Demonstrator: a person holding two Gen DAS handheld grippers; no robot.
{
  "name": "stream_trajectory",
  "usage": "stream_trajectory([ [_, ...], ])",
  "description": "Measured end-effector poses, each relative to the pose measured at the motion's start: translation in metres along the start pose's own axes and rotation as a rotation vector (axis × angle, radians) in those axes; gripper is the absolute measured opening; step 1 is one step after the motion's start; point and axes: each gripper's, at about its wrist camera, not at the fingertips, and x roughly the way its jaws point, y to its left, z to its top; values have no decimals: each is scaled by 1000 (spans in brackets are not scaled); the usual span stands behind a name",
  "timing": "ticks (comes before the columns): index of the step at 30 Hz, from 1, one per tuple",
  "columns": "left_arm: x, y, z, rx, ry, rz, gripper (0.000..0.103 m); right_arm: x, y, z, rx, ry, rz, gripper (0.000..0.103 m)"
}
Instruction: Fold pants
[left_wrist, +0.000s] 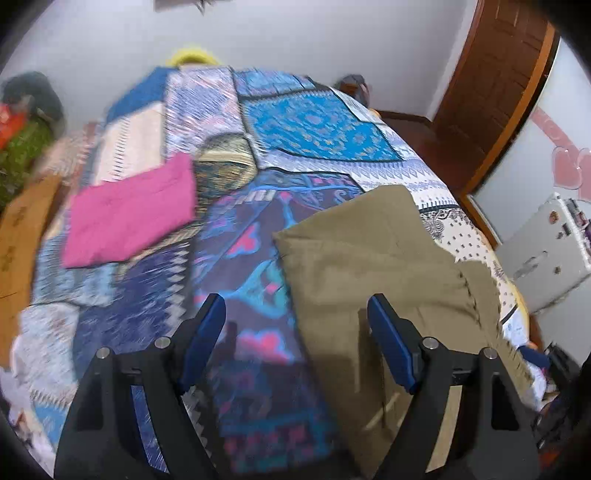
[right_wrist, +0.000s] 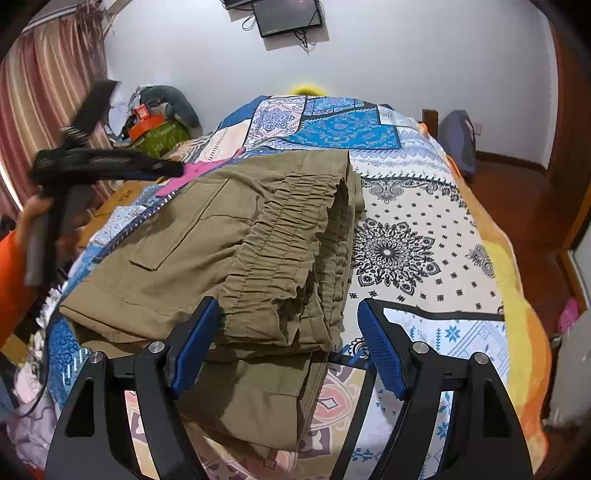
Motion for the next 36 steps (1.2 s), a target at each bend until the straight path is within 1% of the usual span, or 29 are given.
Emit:
stream_trajectory([
  [2, 20, 5, 8, -27, 47, -58, 79, 0, -1, -1, 4, -7, 8, 73],
  [5, 52, 15, 16, -73, 114, -99, 72, 1, -1, -1, 0, -11, 17, 73],
  [6, 57, 15, 16, -78, 119, -107, 70, 1, -2, -1, 3, -10, 23, 74],
  [9, 64, 19, 21, -82, 96, -150, 70, 4, -5, 1, 15, -8, 38, 74],
  [11, 68, 20, 26, -92, 95, -160, 65, 6, -6, 3, 17, -10, 43, 74],
  [13, 71, 20, 31, -83, 93, -136, 49, 9, -7, 4, 20, -9, 48, 75],
  [14, 72, 20, 33, -77, 93, -126, 45, 10, -8, 6, 22, -9, 49, 75],
  [15, 72, 20, 33, -67, 91, -120, 37, 11, -8, 6, 23, -10, 49, 75],
  [16, 72, 19, 34, -50, 84, -107, 27, 12, -8, 7, 25, -12, 45, 75],
  [18, 73, 18, 33, -26, 70, -69, 19, 15, -9, 9, 37, -12, 42, 75],
  [20, 70, 16, 30, -12, 51, -51, 16, 15, -11, 10, 49, -10, 43, 75],
  [22, 63, 14, 25, 0, 40, -7, 13, 14, -10, 12, 51, -9, 28, 75],
  [24, 52, 16, 16, -1, 31, 29, 12, 11, -8, 14, 41, -13, -4, 75],
  [26, 42, 19, 8, 2, 34, 42, 12, 5, -7, 18, 24, -17, -45, 75],
  [28, 28, 25, -5, 9, 29, 68, 12, 1, -7, 21, 15, -17, -67, 75],
  [31, 6, 31, -27, 7, 13, 111, 12, -8, -5, 24, 3, -25, -70, 75],
  [34, -18, 40, -53, -21, -8, 124, 12, -20, 4, 26, -20, -49, -69, 77],
  [36, -33, 45, -72, -42, -20, 125, 12, -22, 9, 29, -31, -44, -46, 77],
])
